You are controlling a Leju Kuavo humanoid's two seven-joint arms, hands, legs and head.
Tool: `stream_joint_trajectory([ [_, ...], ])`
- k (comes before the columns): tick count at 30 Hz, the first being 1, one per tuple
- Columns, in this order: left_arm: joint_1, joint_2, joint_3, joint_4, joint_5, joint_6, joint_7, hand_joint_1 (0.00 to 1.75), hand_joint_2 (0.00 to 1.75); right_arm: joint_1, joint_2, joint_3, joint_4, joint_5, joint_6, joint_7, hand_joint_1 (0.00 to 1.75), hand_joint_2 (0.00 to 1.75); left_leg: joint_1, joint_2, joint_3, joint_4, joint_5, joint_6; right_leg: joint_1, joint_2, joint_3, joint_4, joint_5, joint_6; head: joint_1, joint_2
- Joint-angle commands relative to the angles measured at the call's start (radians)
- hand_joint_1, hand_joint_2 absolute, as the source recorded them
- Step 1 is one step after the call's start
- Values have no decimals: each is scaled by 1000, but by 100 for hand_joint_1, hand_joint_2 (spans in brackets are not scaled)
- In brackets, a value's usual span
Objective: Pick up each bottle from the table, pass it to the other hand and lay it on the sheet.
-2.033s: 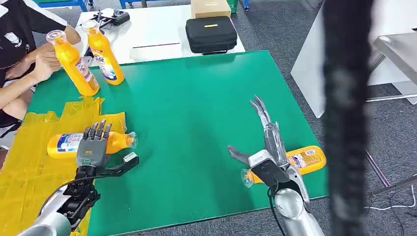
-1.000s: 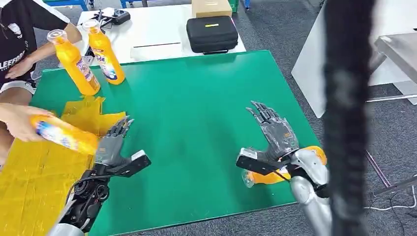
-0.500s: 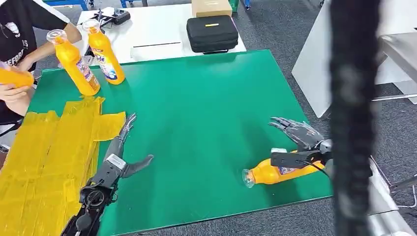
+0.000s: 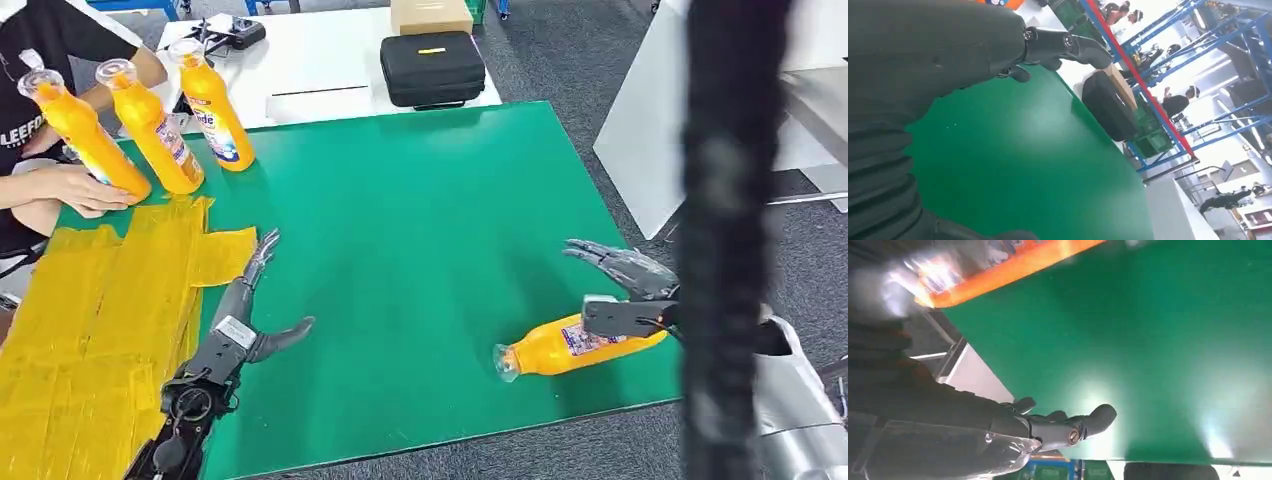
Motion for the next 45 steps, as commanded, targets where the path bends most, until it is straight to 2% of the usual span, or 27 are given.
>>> stream_joint_trajectory([
  [1, -38, -28, 38, 97, -7, -6, 2, 0, 175, 147, -35, -107, -114, 7, 38, 30, 0, 175, 1, -2, 5, 0, -3, -4, 1, -4, 6, 0, -3, -1, 0, 0],
  [13, -45, -36, 48, 103, -3, -11, 2, 0, 175, 169, -23, -126, -89, 68, 53, 70, 0, 175, 1, 2, 5, 0, -3, -3, 1, -1, 5, -1, -2, -1, 0, 0],
  [19, -20, -32, 46, 36, 79, -60, 2, 0, 175, 99, 9, -60, 45, 151, 24, 124, 0, 175, 1, 3, 5, -1, -2, -2, 2, 1, 5, -2, -1, -1, 0, 0],
  [24, 11, -14, 26, -81, 247, -147, 2, 0, 175, 77, 34, -23, 114, 174, -3, 138, 0, 175, 2, 6, 8, 0, -4, -4, 3, 3, 8, -2, -2, -1, 0, 0],
  [25, 11, -14, 26, -81, 247, -147, 2, 0, 175, 77, 34, -23, 114, 174, -3, 138, 0, 175, 2, 5, 5, -1, -3, -3, 2, 2, 5, -2, 0, -1, 0, 0],
  [26, 19, -11, 23, -107, 266, -158, 2, 0, 175, 82, 40, -17, 124, 178, -8, 142, 0, 175, 3, 5, 8, 0, -5, -4, 3, 2, 8, -2, -2, -1, 0, 0],
  [43, 6, -12, 5, -115, 263, -140, 2, 0, 175, 35, 136, 74, 277, 264, -55, 197, 0, 175, 2, 3, 5, -1, -2, -3, 3, 1, 6, -3, -1, -1, 0, 0],
  [44, 8, -12, 5, -116, 263, -137, 2, 0, 175, 39, 140, 73, 277, 267, -60, 200, 2, 175, 2, 4, 8, -1, -3, -4, 3, 2, 8, -2, -2, -1, 0, 0],
  [45, 11, -10, 6, -117, 263, -135, 2, 0, 175, 41, 145, 73, 275, 270, -66, 204, 12, 175, 3, 4, 9, -1, -4, -5, 3, 1, 10, -3, -2, -1, 0, 0],
])
